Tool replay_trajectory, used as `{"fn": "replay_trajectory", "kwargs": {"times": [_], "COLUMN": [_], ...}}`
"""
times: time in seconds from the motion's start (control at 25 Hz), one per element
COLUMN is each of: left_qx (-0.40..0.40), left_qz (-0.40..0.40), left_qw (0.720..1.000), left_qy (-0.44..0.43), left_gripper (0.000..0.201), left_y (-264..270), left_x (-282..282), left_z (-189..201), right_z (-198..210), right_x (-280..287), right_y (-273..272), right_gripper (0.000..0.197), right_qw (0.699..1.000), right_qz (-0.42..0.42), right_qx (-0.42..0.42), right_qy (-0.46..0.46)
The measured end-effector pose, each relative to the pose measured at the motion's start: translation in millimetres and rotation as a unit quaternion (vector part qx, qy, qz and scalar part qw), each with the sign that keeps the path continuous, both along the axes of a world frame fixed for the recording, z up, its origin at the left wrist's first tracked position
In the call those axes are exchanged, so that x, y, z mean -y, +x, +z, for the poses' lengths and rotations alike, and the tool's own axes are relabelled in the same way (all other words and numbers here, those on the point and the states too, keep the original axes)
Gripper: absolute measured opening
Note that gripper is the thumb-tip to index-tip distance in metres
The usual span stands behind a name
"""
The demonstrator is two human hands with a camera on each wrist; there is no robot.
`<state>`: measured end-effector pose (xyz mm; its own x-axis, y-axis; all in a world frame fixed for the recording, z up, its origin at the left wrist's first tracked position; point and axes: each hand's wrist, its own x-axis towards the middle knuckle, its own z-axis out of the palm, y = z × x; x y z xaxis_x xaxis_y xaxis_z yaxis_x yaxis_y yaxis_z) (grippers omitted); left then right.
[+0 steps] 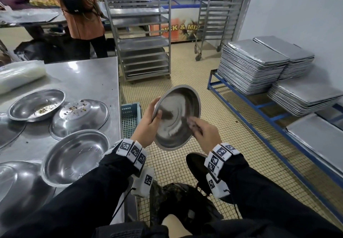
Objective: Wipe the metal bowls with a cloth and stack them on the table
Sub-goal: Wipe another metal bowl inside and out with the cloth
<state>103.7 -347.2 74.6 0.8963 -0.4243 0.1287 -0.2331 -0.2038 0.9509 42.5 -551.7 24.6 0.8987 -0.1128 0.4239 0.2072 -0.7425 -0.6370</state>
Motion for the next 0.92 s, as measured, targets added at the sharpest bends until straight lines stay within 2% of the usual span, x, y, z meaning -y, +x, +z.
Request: {"fn": "replay_trajectory", "kwargs": {"times": [0.08,0.16,0.28,0.4,0.44,0.52,0.64,0.76,0.92], "left_qx": [-0.022,-0.048,-0.090,-0.112,-0.114,-0.095,-0.049,0.019,0.048], "left_qz": [0.008,0.017,0.008,0.007,0.004,0.010,0.010,-0.007,-0.005], "left_qw": [1.000,0.999,0.996,0.993,0.993,0.994,0.998,1.000,0.999], "left_qy": [-0.005,-0.009,-0.014,-0.027,-0.035,-0.044,-0.045,-0.018,0.021], "left_gripper": [0.042,0.042,0.052,0.056,0.055,0.048,0.032,0.046,0.054], "left_y": [0.0,-4.4,-7.0,-5.0,-3.8,-2.0,-2.2,-6.9,-9.9], "left_x": [-2.5,-3.9,-4.4,-9.5,-12.0,-17.1,-20.6,-18.9,-19.6], "left_z": [-1.4,-0.3,-2.1,-3.2,-2.9,-2.4,-1.4,-2.3,-7.6], "right_z": [17.6,28.1,18.5,-8.2,-16.3,-32.5,-42.6,-35.9,-20.3], "right_x": [-6.5,-15.3,-31.2,-39.7,-40.7,-40.6,-46.5,-48.3,-32.6], "right_y": [11.8,24.7,35.6,23.7,17.7,9.1,3.1,1.4,-2.1], "right_gripper": [0.035,0.036,0.034,0.038,0.039,0.037,0.030,0.031,0.031], "right_qw": [0.997,0.997,0.999,0.993,0.991,0.983,0.980,0.976,0.951], "right_qz": [-0.028,-0.023,0.017,0.093,0.107,0.145,0.179,0.189,0.226], "right_qx": [0.036,0.051,-0.002,-0.076,-0.083,-0.090,-0.091,-0.098,-0.182], "right_qy": [0.059,0.059,-0.027,0.006,-0.016,-0.060,-0.012,-0.047,-0.102]}}
